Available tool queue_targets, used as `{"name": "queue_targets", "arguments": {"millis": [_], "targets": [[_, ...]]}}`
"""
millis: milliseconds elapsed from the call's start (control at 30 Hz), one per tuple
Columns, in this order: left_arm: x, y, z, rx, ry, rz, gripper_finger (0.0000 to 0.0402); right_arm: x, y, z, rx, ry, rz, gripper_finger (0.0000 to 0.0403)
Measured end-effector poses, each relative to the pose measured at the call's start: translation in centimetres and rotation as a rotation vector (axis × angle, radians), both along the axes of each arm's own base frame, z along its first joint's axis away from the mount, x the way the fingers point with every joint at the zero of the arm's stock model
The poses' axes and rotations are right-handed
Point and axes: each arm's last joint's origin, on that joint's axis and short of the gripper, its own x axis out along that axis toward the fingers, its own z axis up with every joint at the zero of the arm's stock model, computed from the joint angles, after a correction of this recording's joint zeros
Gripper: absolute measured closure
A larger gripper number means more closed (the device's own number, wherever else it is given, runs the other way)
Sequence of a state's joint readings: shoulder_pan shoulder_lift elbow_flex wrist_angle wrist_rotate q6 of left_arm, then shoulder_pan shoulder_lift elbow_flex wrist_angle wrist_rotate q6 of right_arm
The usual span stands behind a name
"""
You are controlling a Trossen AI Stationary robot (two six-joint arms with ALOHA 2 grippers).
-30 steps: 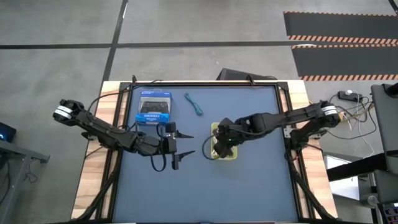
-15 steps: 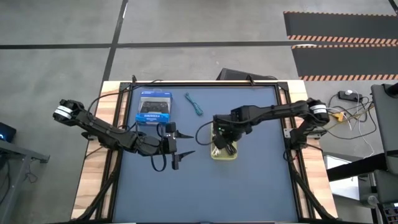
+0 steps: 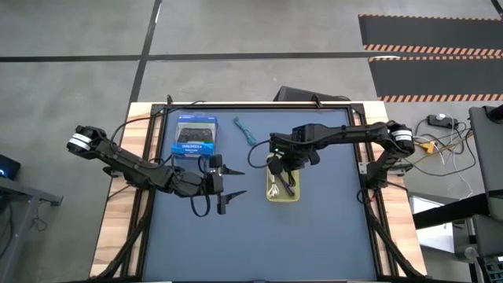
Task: Pick and place USB-C Cables
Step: Put the black charger cable into the yellow bin
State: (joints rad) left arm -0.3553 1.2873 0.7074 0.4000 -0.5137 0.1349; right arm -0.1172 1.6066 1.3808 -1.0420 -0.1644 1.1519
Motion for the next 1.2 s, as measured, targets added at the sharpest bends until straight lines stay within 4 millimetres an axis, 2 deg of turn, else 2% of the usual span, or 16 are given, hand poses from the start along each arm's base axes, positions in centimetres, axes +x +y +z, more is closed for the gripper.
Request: {"name": "queue_targets", "arguments": {"millis": [167, 667, 1200], "targets": [[0.0, 0.0, 0.0, 0.0, 0.0, 0.0, 0.0151, 0.2, 0.0, -0.3, -0.008, 0.005, 0.009, 0.0369], [0.0, 0.0, -0.1, 0.003, 0.009, 0.0, 0.0151, 1.7, -0.6, -3.4, -0.01, 0.067, 0.039, 0.0369], [0.0, 0.0, -0.3, 0.011, 0.03, 0.0, 0.0151, 1.5, -1.0, -3.9, -0.034, 0.087, 0.03, 0.0369]]}}
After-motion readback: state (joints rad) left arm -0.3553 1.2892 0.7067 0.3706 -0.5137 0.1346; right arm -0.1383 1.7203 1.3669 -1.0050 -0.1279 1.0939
